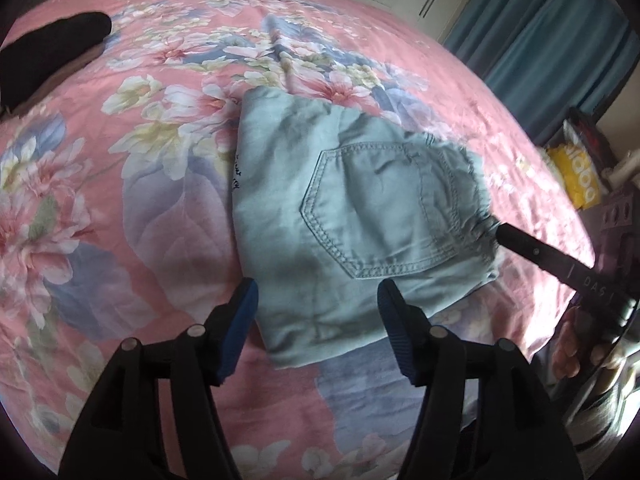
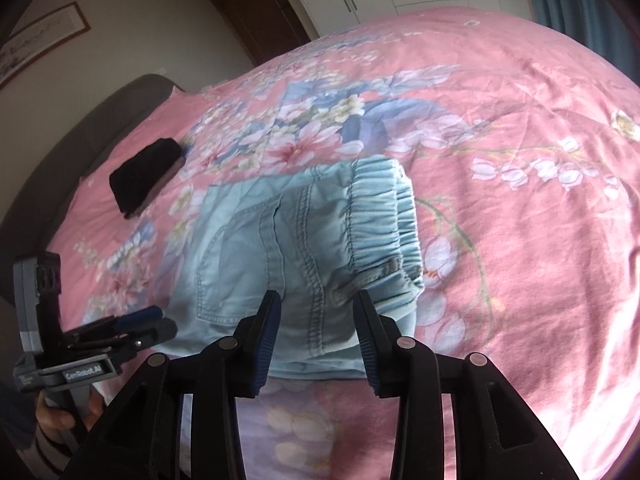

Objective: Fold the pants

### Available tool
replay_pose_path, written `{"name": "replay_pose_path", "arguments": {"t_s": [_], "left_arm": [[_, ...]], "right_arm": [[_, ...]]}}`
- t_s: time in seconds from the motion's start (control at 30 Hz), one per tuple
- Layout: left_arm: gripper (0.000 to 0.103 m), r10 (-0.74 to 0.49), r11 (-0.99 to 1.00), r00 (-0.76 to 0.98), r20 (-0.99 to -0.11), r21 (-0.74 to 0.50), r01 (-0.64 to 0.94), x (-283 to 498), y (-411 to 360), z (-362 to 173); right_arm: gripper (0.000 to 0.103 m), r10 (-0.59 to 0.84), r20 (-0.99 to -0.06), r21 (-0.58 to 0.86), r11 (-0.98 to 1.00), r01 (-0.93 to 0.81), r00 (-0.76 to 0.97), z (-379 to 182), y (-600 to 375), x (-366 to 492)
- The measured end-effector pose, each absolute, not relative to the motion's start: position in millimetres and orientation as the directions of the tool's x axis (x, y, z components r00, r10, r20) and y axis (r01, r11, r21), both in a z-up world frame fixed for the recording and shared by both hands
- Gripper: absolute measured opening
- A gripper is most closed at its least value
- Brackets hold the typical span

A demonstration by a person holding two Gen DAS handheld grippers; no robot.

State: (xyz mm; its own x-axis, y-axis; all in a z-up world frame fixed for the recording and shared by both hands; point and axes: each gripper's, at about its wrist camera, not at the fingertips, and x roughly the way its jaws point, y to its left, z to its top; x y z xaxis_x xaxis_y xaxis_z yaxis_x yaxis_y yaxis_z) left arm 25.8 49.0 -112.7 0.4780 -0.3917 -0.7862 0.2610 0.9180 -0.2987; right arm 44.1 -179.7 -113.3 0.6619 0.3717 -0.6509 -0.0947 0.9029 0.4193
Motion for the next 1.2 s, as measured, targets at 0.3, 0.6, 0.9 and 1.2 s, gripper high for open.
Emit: {"name": "replay_pose_path", "arguments": {"t_s": [0.3, 0.6, 0.9, 1.2], "left_arm": [[0.082, -0.557, 0.818, 0.410, -0.722, -0.562, 0.122, 66.2, 85.7, -126.8], [0.081, -0.652, 0.747, 0.343, -0.677, -0.651, 0.136, 101.6, 70.4, -142.3], [0.073, -0.607, 0.793, 0.338, -0.720, -0.577, 0.197, 117.0, 34.1, -142.1], [0.024, -0.486, 0.873, 0.411, -0.771, -0.445, 0.197, 103.5, 43.0, -128.7]], "right_arm": [[0.060, 0.447, -0.661, 0.580, 0.814, 0.033, 0.603, -138.2, -224.8, 70.7], [0.060, 0.596, -0.640, 0.684, 0.729, 0.006, 0.484, -167.9, -221.8, 114.2], [0.056, 0.611, -0.618, 0.673, 0.737, -0.069, 0.495, -169.2, -209.5, 126.5], [0.041, 0.536, -0.606, 0.589, 0.799, -0.120, 0.588, -140.9, -196.0, 107.3]]}}
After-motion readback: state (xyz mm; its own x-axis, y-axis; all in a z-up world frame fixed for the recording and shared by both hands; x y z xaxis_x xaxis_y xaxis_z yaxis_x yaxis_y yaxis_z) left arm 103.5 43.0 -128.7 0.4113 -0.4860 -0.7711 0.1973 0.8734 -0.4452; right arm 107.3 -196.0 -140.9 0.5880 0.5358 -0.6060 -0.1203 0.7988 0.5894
